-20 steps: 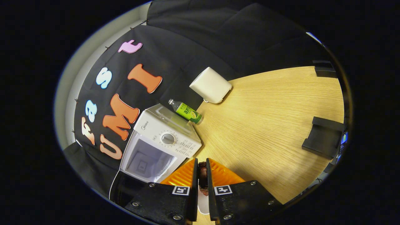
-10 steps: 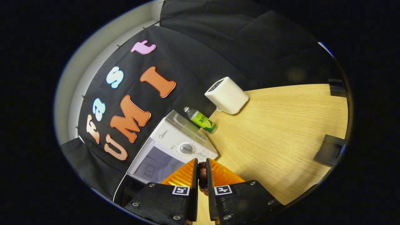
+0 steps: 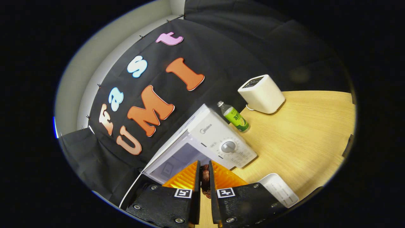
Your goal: Open the microwave oven with the left hand, put the food in, and close the microwave oven.
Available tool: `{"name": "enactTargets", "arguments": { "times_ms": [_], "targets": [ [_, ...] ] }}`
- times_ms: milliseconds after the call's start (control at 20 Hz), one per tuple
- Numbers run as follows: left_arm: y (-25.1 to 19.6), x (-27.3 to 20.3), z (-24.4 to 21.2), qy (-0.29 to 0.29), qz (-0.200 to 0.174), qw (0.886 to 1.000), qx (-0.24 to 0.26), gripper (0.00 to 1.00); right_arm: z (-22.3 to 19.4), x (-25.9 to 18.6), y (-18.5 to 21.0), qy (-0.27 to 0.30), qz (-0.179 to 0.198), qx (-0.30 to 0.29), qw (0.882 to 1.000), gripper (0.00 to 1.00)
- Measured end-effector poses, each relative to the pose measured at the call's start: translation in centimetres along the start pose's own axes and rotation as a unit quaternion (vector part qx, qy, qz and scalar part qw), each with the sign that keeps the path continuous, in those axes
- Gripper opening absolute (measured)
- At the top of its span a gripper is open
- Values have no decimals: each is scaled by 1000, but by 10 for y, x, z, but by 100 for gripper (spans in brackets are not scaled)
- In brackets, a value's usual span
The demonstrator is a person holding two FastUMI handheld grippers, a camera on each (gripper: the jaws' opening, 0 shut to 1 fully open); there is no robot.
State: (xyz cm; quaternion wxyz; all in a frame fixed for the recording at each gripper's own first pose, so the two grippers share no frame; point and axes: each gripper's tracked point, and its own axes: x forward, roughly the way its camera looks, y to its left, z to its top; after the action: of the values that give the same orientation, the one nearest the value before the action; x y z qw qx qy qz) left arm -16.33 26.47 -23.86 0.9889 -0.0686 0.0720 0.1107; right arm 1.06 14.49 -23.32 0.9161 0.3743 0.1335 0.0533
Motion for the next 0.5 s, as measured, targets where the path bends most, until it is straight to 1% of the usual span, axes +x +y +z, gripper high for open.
{"name": "enactTargets", "arguments": {
  "times_ms": [300,450,500],
  "targets": [
    [1,5,6,-8,-7,1000,10,96,-24,31,40,5,12,-10,1000,14],
    [3,11,10,-13,-8,1000,14,94,-31,50,56,-10,10,-20,1000,14],
    [3,13,13,-15,-10,1000,12,96,-35,56,62,-15,10,-22,1000,14]
  ]
}}
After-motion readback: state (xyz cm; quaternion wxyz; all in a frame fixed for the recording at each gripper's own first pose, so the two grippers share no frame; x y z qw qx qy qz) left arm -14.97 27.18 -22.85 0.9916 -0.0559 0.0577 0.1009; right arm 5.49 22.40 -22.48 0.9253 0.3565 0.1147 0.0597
